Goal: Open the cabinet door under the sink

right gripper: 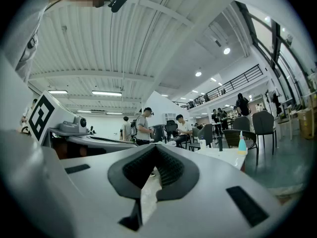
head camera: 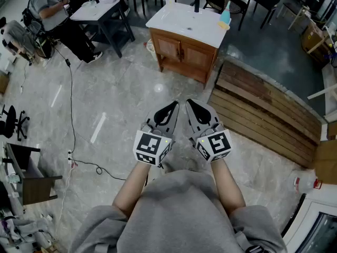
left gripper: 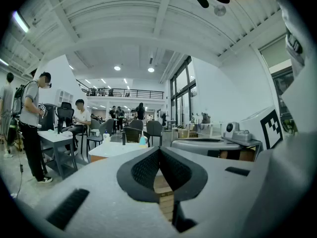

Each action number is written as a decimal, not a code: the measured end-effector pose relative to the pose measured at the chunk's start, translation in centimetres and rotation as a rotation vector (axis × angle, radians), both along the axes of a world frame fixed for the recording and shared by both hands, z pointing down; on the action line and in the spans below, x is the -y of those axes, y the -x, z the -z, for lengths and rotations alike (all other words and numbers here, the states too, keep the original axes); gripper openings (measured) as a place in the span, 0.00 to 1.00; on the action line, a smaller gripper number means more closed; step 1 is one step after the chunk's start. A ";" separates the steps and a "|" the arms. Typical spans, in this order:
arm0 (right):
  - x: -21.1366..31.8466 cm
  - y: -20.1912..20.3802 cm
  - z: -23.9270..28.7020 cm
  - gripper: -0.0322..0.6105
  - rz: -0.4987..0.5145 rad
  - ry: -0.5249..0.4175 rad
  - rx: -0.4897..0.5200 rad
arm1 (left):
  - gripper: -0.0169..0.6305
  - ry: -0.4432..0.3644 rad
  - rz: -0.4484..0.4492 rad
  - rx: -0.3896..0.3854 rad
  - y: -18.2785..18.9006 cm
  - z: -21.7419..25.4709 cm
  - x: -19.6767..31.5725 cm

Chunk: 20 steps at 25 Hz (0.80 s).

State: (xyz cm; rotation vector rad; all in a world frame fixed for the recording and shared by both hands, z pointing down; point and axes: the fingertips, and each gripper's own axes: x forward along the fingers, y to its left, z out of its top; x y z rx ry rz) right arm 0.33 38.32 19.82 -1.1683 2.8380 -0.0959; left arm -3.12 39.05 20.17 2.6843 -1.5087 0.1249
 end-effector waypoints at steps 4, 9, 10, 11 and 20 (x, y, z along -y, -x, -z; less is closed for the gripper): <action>0.4 -0.5 -0.2 0.06 0.008 0.007 0.006 | 0.04 0.017 0.006 0.006 -0.5 -0.5 0.4; 0.4 -1.6 -0.9 0.06 0.019 0.018 0.007 | 0.04 0.035 0.017 0.007 -1.6 -1.3 0.5; 0.4 -1.9 -1.0 0.06 0.020 0.020 0.007 | 0.04 0.038 0.020 0.006 -1.9 -1.4 0.5; 0.5 -2.3 -1.0 0.06 0.021 0.021 0.008 | 0.04 0.041 0.023 0.006 -2.2 -1.5 0.6; 1.9 -6.7 -1.8 0.06 0.008 0.047 0.055 | 0.04 0.070 0.036 0.022 -5.6 -2.5 1.8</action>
